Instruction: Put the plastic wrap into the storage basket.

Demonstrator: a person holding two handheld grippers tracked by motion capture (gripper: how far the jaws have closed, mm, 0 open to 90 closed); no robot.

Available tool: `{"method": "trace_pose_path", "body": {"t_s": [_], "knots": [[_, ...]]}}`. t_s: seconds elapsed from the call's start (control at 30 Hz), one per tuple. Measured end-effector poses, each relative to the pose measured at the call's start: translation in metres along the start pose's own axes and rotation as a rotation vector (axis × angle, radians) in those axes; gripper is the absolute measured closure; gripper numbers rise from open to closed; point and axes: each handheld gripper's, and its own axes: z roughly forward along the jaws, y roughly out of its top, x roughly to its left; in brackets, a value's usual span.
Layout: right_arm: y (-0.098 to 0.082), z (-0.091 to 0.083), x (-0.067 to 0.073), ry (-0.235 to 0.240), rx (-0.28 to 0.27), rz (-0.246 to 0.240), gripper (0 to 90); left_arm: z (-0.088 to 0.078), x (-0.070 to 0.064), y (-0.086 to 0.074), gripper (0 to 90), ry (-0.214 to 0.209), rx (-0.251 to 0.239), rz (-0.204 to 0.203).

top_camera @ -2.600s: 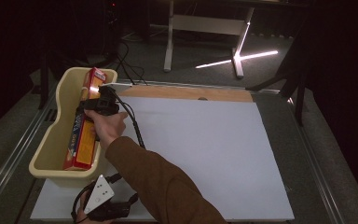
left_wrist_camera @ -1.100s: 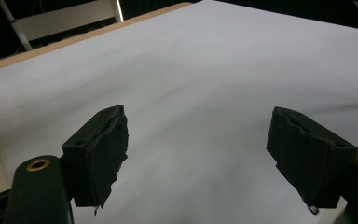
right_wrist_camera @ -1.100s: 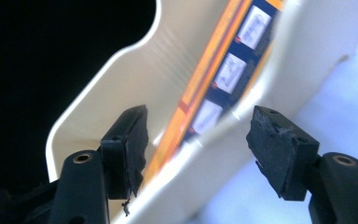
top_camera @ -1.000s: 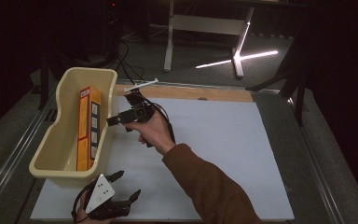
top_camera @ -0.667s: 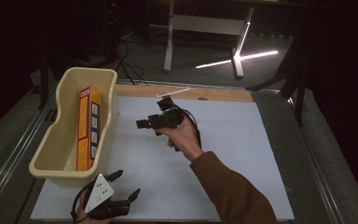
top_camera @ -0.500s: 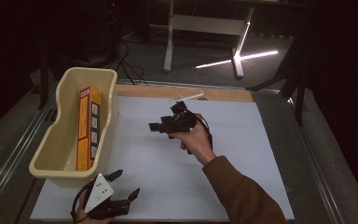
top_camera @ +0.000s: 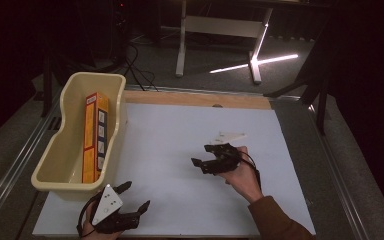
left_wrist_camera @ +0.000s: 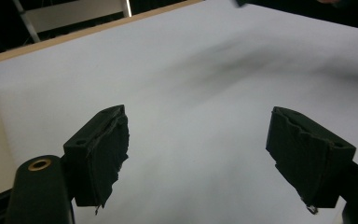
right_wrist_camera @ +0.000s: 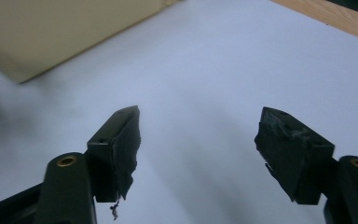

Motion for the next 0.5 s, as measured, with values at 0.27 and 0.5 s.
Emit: {"method": "trace_pose_path", "body": {"t_s": [0.27, 0.5], "knots": [[-0.064, -0.036, -0.011, -0.068, -0.108, 0.057, 24.4, 0.002, 0.003, 0.000, 21.6, 0.025, 0.016, -0.019], [-0.102, -0.060, -0.016, -0.167, -0.171, 0.082, 24.2, 0.003, 0.005, 0.000, 21.6, 0.047, 0.019, -0.031]]}}
